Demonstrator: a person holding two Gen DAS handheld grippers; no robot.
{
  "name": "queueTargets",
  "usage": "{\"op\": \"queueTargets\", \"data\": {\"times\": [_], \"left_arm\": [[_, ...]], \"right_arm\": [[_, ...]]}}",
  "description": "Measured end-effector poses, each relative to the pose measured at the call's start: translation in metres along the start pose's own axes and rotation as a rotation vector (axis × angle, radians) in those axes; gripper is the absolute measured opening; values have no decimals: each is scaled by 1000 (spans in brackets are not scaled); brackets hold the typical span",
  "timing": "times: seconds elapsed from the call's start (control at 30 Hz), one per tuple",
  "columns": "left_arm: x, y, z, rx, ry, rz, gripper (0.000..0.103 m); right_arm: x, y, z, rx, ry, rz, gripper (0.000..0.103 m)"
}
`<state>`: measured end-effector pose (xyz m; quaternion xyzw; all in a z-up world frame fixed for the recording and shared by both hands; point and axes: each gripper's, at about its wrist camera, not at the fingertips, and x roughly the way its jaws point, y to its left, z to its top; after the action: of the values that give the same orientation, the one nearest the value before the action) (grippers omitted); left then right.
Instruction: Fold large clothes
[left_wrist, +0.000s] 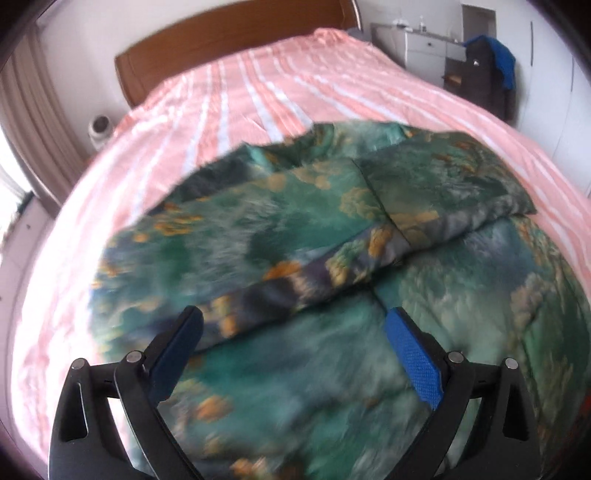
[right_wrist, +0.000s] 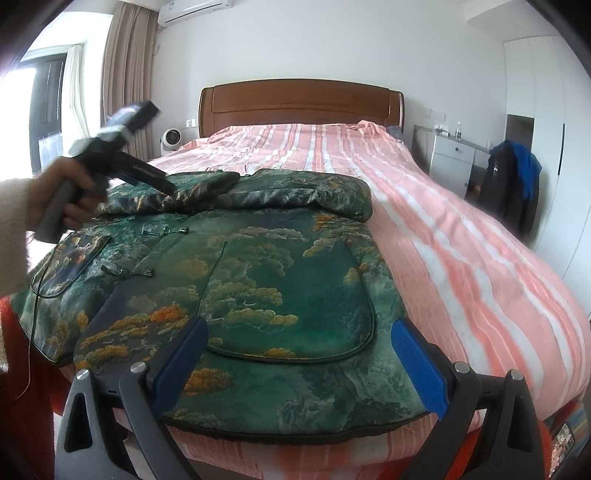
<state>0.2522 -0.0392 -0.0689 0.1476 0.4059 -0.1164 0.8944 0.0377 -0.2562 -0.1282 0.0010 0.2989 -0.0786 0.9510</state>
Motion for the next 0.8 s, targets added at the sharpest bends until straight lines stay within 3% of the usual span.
{"op": "queueTargets", "data": {"times": [0.17, 0.23, 0.3, 0.37, 0.43, 0.5, 0.57, 0.67, 0.7, 0.8], "left_arm": [[-47, 47, 0, -66, -54, 92, 100], [-76, 71, 3, -36, -54, 218, 100], [-107, 92, 7, 44, -71, 383, 100], [-147, 114, 5, 183, -85, 603, 102], [-169, 126, -4, 319, -37, 740, 103], [-175, 133, -23, 449, 76, 816, 103], [-170, 133, -49, 487, 163, 782, 103], [-143, 104, -96, 425, 217, 528, 103], [-130, 87, -112, 374, 207, 406, 103], [-102, 36, -144, 226, 122, 152, 103]], "right_arm": [[-2, 4, 1, -14, -14, -3, 98], [-4, 5, 1, -18, -21, -5, 98], [-5, 5, 1, -18, -26, -4, 98], [-6, 4, 1, -13, -28, 0, 98], [-5, 3, 2, -7, -24, 3, 98], [-4, 3, 1, -1, -18, 5, 98], [-2, 2, 2, 1, -13, 6, 98], [1, 3, 2, 3, -6, 9, 98], [1, 3, 2, 4, -5, 9, 98], [-2, 5, 1, -10, -14, -1, 98]]}}
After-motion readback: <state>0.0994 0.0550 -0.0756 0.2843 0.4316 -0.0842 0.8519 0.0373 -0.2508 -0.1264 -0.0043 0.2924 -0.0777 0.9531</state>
